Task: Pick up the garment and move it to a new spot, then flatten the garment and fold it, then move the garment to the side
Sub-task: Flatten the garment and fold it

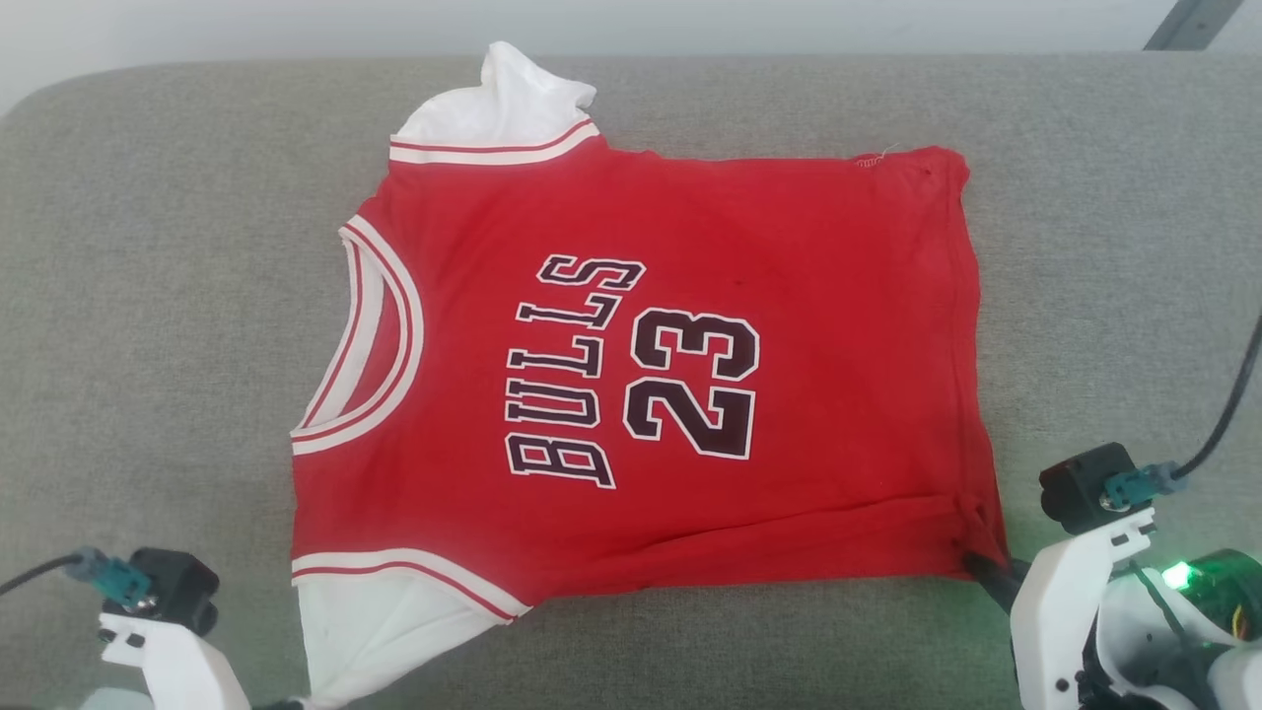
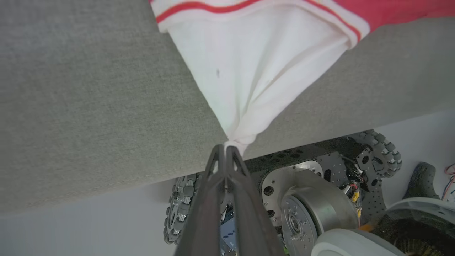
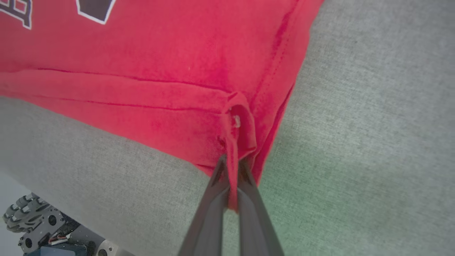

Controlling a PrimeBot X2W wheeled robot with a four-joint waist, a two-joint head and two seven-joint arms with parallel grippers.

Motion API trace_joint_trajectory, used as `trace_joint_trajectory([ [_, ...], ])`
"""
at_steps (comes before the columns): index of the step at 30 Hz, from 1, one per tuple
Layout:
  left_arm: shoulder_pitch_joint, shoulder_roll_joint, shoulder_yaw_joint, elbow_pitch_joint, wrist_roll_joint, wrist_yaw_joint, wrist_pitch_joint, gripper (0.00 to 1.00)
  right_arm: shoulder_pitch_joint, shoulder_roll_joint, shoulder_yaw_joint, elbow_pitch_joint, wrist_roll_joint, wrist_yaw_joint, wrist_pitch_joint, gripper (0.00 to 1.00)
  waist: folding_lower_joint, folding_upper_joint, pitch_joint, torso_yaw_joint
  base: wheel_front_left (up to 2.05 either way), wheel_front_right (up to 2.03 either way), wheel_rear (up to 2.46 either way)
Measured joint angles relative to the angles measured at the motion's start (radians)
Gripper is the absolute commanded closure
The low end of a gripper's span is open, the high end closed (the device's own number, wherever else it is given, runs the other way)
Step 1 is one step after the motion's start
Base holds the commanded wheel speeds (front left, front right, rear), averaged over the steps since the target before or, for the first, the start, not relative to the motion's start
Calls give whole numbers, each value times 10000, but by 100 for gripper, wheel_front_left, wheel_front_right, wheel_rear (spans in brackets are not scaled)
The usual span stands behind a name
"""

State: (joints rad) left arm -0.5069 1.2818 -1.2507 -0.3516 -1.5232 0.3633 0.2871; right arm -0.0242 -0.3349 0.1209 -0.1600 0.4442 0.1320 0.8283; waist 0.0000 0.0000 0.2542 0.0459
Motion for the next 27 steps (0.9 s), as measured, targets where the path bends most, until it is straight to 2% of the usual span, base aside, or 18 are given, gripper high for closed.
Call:
trace_joint_trajectory([
  [9, -1266, 729, 851, -215, 1267, 40, -316, 100, 12, 545, -378, -637, -73, -2, -345, 100, 0, 0, -37, -284, 0, 0, 0],
  [15, -2756, 861, 1624, 320, 2364, -449, 163, 100, -896, 943, -527, -656, -426, -2, -658, 100, 0, 0, 33, -569, 0, 0, 0],
  [18, -3603, 541, 1900, 970, 3020, -1035, 525, 100, -1501, 1055, -487, -410, -520, -2, -821, 100, 0, 0, 138, -695, 0, 0, 0],
  [19, -4082, 165, 2002, 1586, 3396, -1519, 708, 100, -1947, 1181, -454, -178, -596, -2, -897, 100, 0, 0, 243, -764, 0, 0, 0],
  [23, -4988, -809, 2067, 3195, 3845, -2520, 1016, 100, -2904, 1356, -355, 454, -825, -4, -1087, 100, 0, 0, 549, -877, 0, 0, 0],
  [25, -5330, -1329, 2054, 4044, 4000, -2941, 1106, 100, -3365, 1384, -247, 832, -1032, -4, -1204, 100, 0, 0, 727, -924, 0, 0, 0],
  [26, -5330, -1329, 2054, 4044, 4000, -2941, 1106, 100, -3365, 1384, -247, 832, -1032, -4, -1204, 100, 0, 0, 727, -924, 0, 0, 0],
  [27, -5466, -1578, 2027, 4472, 4040, -3162, 1164, 100, -3596, 1409, -238, 1085, -1057, -4, -1289, 100, 0, 0, 818, -946, 0, 0, 0],
])
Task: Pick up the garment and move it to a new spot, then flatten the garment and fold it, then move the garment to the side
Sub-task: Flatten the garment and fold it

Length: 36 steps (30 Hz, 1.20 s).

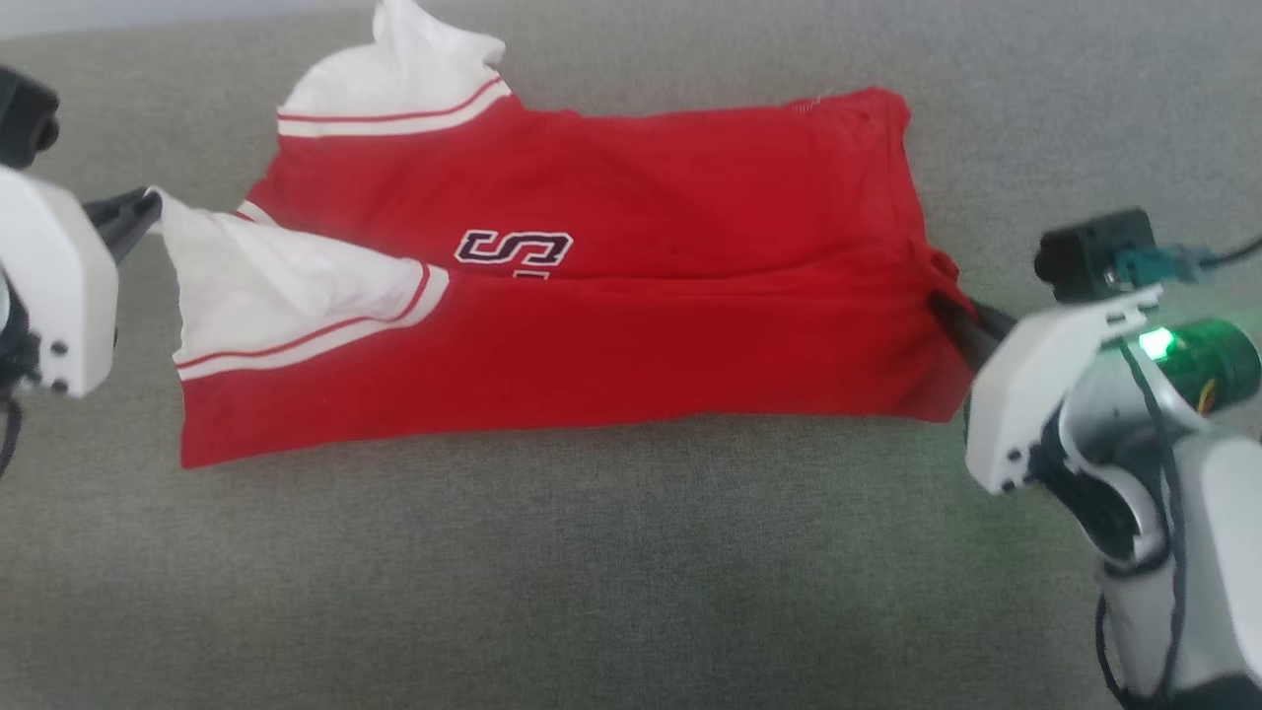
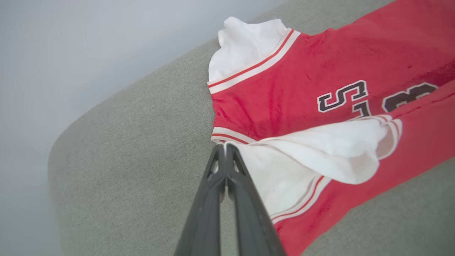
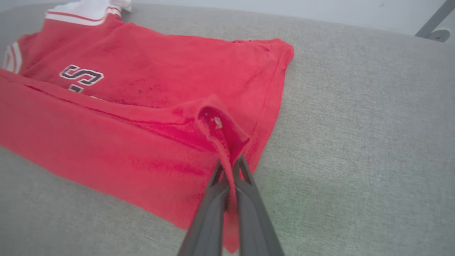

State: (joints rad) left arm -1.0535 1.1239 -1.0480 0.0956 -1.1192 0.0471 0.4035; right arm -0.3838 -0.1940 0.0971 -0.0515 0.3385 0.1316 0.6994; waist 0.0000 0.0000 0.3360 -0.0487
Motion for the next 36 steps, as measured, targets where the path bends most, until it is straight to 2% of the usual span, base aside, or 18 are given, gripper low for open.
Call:
trace_joint_trajectory([
  [4, -431, -991, -128, 1701, -29, -800, 184, 100, -831, 113, 163, 1060, -236, 0, -259, 100, 0, 0, 359, -58, 0, 0, 0],
  [7, -503, -1645, -282, 2823, -138, -1208, 353, 100, -1315, 236, 324, 1912, -341, 0, -316, 100, 0, 0, 579, -86, 0, 0, 0],
  [11, -518, -2341, -468, 3979, -520, -1521, 639, 100, -1840, 359, 546, 2917, -424, 0, -351, 100, 0, 0, 763, -119, 0, 0, 0],
  [15, -518, -2811, -554, 4893, -884, -1630, 1037, 100, -2254, 431, 662, 3582, -464, 0, -199, 100, 0, 0, 841, -117, 0, 0, 0],
  [16, -519, -2922, -545, 5097, -1043, -1641, 1060, 93, -2359, 456, 658, 3722, -489, 0, -165, 89, 0, 0, 849, -118, 0, 0, 0],
  [18, -545, -3081, -545, 5442, -1110, -1701, 1064, 56, -2491, 512, 650, 3906, -554, 2, -121, 57, 0, 0, 838, -116, 0, 0, 0],
  [19, -570, -3137, -520, 5567, -1168, -1703, 1068, 15, -2553, 523, 650, 3977, -598, 0, -117, 23, 0, 0, 817, -111, 0, 0, 0],
  [20, -595, -3202, -451, 5708, -1302, -1703, 1076, 0, -2616, 537, 627, 4040, -600, 0, -119, 0, 0, 0, 785, -104, 0, 0, 0],
  [29, -710, -3080, -359, 5559, -1442, -1659, 1074, 0, -2383, 502, 249, 3390, -654, -4, -779, 0, 0, 0, 196, 22, 0, 0, 0],
  [36, -211, -2353, -311, 4004, -1678, -869, 1191, 0, -1555, 604, -334, 2270, -976, -4, -1822, 0, 0, 0, -326, 173, 0, 0, 0],
])
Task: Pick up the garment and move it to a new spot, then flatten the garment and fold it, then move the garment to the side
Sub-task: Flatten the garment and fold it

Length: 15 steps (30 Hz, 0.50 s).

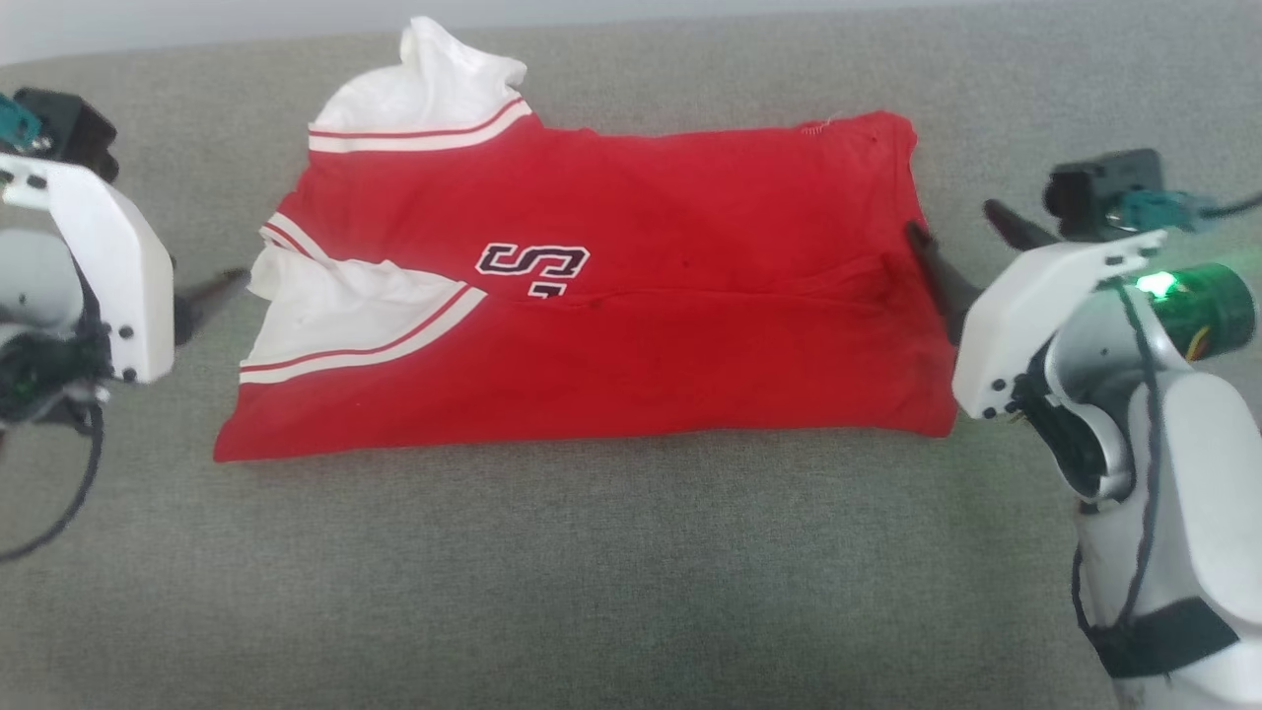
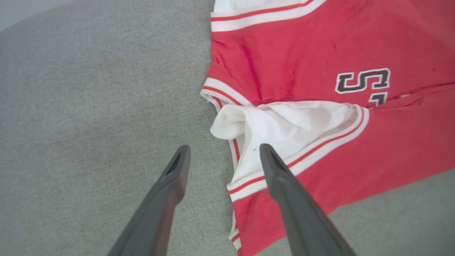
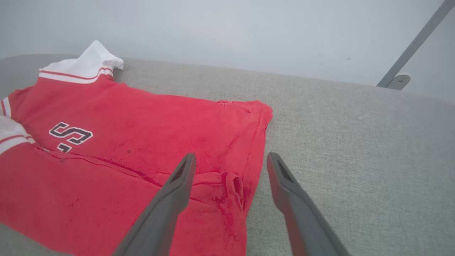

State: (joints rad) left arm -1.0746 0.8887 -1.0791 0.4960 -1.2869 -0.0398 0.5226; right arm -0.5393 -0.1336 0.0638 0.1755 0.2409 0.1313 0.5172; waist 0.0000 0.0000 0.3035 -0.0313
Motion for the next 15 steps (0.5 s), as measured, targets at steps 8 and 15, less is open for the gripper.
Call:
trace_joint_trajectory([
  [8, 1191, 1147, 82, -2610, -639, 1262, 140, 0, 895, 489, -982, -1409, -581, -2, -1338, 0, 0, 0, -269, 37, 0, 0, 0],
  [15, 2175, 1831, 127, -3739, -1264, 1935, -128, 0, 1576, 780, -1561, -2518, -855, -2, -1889, 0, 0, 0, -19, -224, 0, 0, 0],
])
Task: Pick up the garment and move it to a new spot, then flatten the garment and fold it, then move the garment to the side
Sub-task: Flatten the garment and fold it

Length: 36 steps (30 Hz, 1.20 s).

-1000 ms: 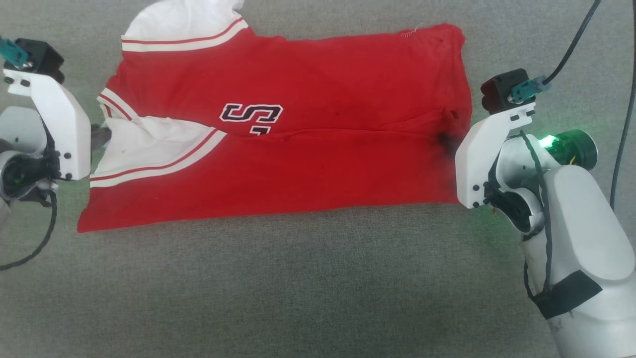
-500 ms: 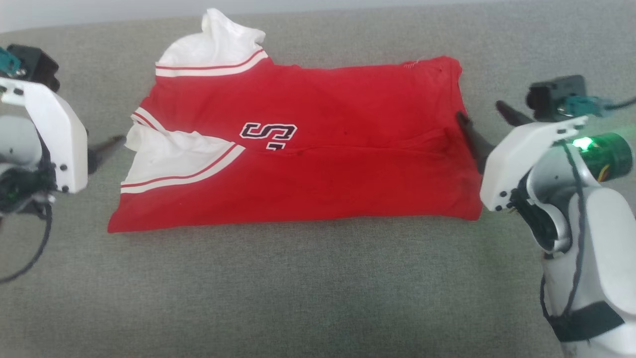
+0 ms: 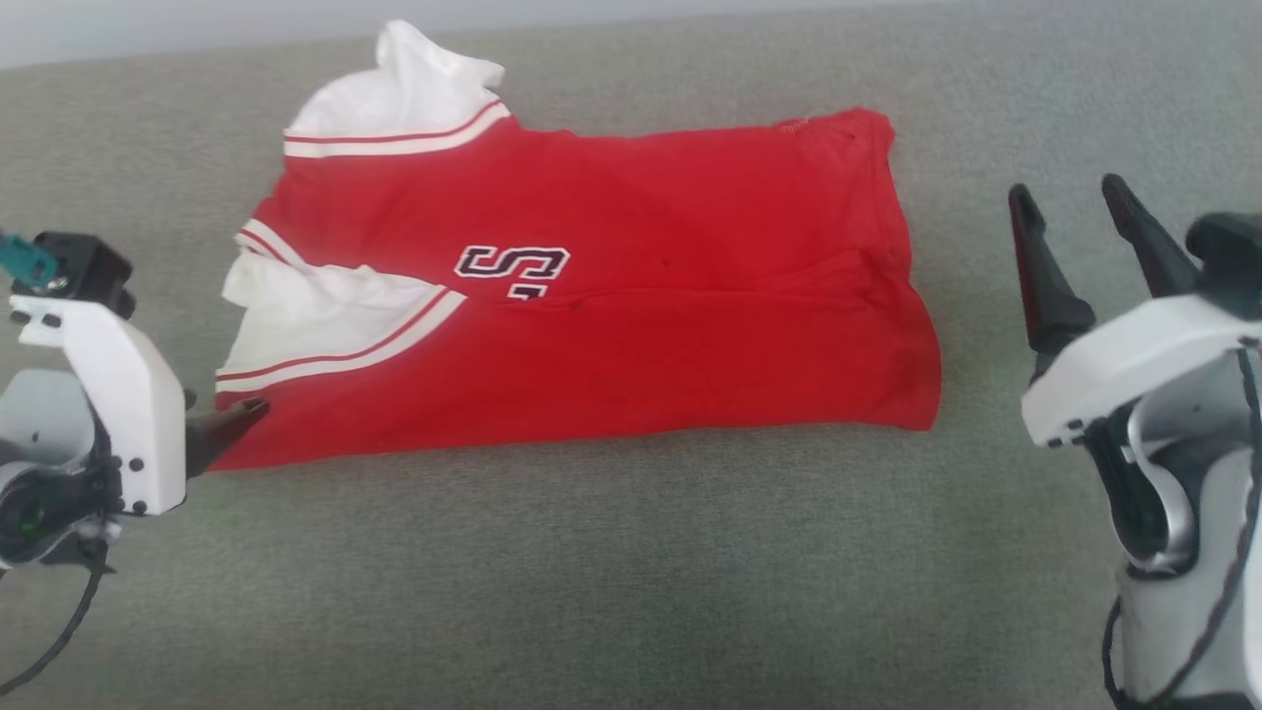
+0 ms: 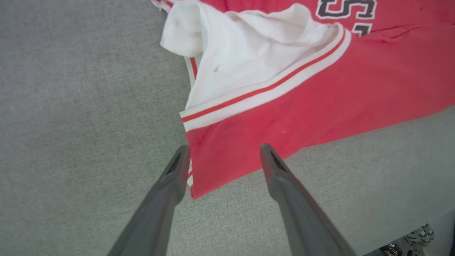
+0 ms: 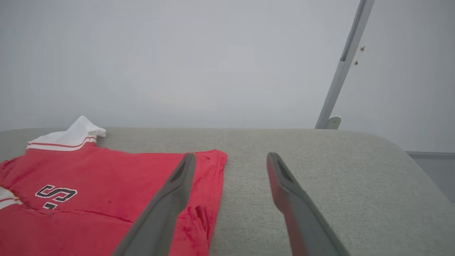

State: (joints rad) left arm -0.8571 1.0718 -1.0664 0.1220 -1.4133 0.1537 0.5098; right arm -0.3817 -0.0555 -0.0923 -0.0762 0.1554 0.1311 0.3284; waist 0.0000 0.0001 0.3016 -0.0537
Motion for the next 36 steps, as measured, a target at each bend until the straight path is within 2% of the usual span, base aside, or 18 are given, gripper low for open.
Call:
trace_joint_trajectory([
  [8, 505, 4, 10, 777, -692, 104, 100, 0, 829, 38, -125, -648, 617, 0, 395, 0, 0, 0, 422, -432, 0, 0, 0],
  [13, 567, -316, 63, 1569, -828, -182, 61, 0, 1169, 40, 44, -811, 815, 0, 1122, 0, 0, 0, 645, -595, 0, 0, 0],
  [17, 437, -627, 94, 2209, -928, -483, 201, 0, 1297, 48, 301, -734, 955, 0, 2117, 0, 0, 1, 747, -575, 0, 0, 0],
  [18, 386, -690, 90, 2330, -943, -594, 291, 59, 1296, 48, 316, -704, 1051, 0, 2378, 0, 0, 0, 765, -552, 0, 0, 0],
  [19, 326, -744, 71, 2452, -924, -711, 341, 100, 1295, 46, 355, -665, 1083, 0, 2677, 0, 0, 0, 779, -525, 0, 0, 0],
  [28, -155, -1398, -46, 3185, -669, -1306, 518, 100, 676, 50, 558, -316, 941, 0, 4807, 0, 0, 0, 938, -105, 0, 0, 0],
  [33, -419, -1883, -40, 3515, -589, -1641, 426, 100, 197, 44, 706, 435, 740, 0, 6330, 0, 0, 0, 1116, 301, 0, 0, 0],
  [36, -477, -2033, -40, 3639, -564, -1722, 395, 100, -41, 15, 775, 796, 577, 0, 6738, 0, 0, 0, 1165, 430, 0, 0, 0],
])
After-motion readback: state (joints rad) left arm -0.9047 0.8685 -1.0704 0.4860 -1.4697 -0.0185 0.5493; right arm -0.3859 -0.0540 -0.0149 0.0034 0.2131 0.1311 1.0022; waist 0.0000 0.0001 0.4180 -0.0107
